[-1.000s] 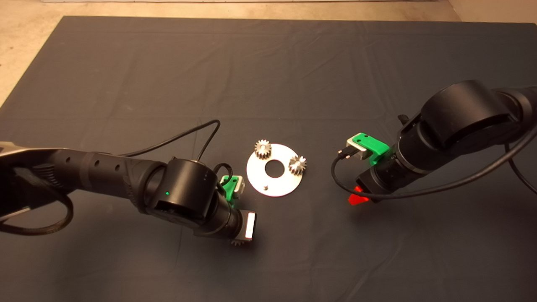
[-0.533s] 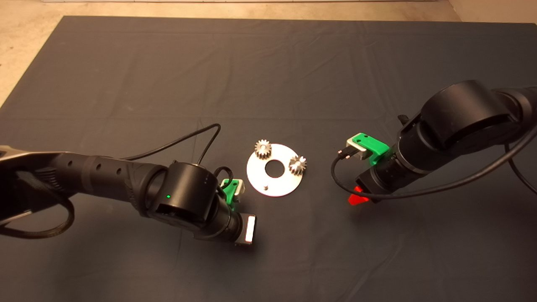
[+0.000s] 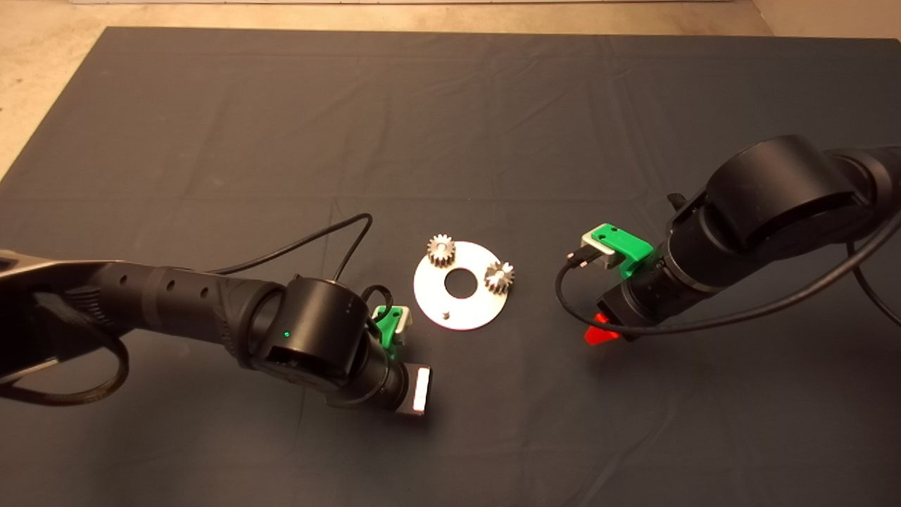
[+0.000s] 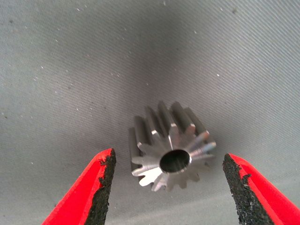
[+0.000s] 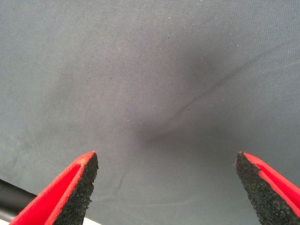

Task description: Install three planetary gears onto the carrier pins

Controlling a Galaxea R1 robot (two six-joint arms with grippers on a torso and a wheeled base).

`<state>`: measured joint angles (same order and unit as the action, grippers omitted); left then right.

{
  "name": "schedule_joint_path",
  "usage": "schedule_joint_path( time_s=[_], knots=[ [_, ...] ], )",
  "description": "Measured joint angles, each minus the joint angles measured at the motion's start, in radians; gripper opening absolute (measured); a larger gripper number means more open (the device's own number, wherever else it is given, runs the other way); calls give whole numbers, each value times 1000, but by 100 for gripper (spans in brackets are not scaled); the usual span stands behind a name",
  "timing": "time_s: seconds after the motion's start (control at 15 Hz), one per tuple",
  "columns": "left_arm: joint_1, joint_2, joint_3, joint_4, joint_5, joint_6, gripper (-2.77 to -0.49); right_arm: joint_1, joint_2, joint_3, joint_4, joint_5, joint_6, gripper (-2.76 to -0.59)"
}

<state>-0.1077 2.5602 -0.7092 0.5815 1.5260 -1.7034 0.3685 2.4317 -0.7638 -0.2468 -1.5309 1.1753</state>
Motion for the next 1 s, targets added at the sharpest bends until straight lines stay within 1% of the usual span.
schedule_joint_path(
  time_s=[0.13,0.33,0.53,0.67,0.8,0.87,1.0],
  knots=[
    [0,4,-8,7,0,2,-166,0,0,0,0,0,0,-118],
    [0,25,-22,11,0,12,-166,0,-7,0,0,0,0,-118],
    [1,27,-26,13,3,16,-173,0,-20,1,0,-1,0,-118],
    [3,27,-26,14,7,17,-189,0,-20,1,0,0,0,-118],
    [3,24,-26,14,8,18,-191,0,-22,1,0,0,0,-118],
    [3,24,-26,14,10,18,-199,0,-23,1,0,0,0,-118],
    [4,24,-25,14,9,18,-203,0,-25,1,0,-1,0,-118]
  ],
)
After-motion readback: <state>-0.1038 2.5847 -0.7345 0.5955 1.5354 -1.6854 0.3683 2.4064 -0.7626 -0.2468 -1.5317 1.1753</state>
